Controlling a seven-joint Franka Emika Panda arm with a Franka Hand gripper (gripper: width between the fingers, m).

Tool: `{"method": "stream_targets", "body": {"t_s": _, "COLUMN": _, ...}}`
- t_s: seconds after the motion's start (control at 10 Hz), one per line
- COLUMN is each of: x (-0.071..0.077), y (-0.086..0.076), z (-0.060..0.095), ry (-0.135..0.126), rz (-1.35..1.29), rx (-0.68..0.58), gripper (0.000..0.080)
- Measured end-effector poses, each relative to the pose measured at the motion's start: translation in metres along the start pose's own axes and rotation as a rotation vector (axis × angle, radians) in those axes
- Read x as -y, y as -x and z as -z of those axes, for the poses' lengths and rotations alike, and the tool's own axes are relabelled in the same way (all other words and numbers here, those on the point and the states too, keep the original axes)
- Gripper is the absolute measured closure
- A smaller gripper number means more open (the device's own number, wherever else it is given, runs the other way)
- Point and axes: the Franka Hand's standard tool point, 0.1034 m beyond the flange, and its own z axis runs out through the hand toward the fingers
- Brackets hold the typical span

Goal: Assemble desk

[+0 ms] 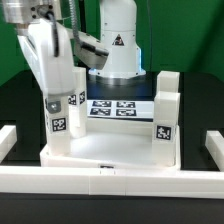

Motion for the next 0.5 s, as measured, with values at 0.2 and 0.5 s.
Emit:
{"method": "stream_targets", "body": {"t_s": 0.2, "x": -0.0001, "y": 0.0001, "z": -0.0005, "ry": 0.001, "rz": -0.025, "rx": 0.000, "gripper": 0.0438}}
{"method": "stream_targets", "body": {"t_s": 0.5, "x": -0.0002, "y": 0.0030, "z": -0.0019, "ry": 0.024, "rz": 0.067, "rx": -0.021, "gripper": 0.0174}}
